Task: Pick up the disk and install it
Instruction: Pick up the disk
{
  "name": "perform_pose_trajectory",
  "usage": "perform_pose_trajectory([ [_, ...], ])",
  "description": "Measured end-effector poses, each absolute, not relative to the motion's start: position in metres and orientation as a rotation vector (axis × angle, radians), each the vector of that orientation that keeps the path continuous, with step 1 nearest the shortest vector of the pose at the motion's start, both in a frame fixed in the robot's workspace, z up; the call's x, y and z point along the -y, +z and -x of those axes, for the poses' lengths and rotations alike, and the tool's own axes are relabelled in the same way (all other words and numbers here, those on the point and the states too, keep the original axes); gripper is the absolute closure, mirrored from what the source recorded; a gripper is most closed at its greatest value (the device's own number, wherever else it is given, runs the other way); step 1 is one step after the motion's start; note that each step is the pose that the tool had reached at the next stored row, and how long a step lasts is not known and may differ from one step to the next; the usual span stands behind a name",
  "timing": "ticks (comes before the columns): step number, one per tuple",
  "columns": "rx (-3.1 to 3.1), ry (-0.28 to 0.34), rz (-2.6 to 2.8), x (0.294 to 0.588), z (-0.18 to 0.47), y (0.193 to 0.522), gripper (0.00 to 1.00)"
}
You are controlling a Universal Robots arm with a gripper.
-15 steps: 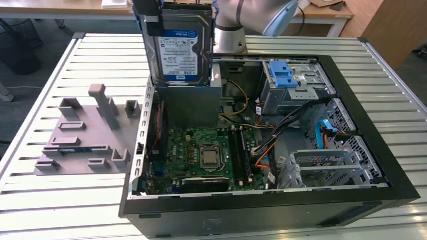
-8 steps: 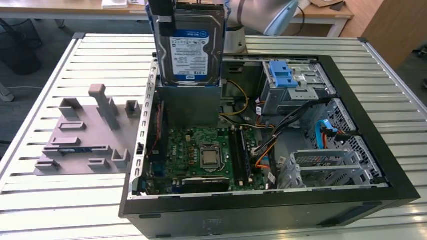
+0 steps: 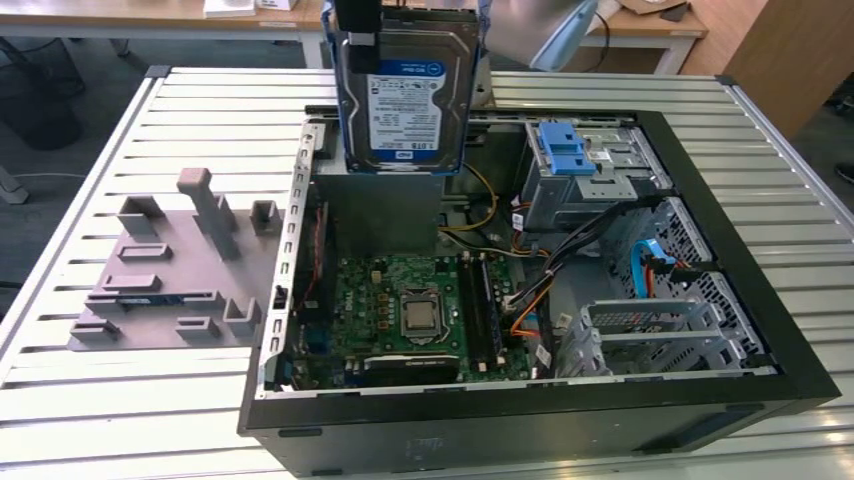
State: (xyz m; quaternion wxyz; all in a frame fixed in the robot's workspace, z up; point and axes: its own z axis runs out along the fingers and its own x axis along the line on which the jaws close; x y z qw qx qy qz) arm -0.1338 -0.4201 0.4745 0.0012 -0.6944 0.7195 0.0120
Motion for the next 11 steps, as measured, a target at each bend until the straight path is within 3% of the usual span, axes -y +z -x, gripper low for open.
perform_pose_trajectory([
  [11, -2.259, 0.038, 2.180, 0.420, 0.099, 0.475, 0.63],
])
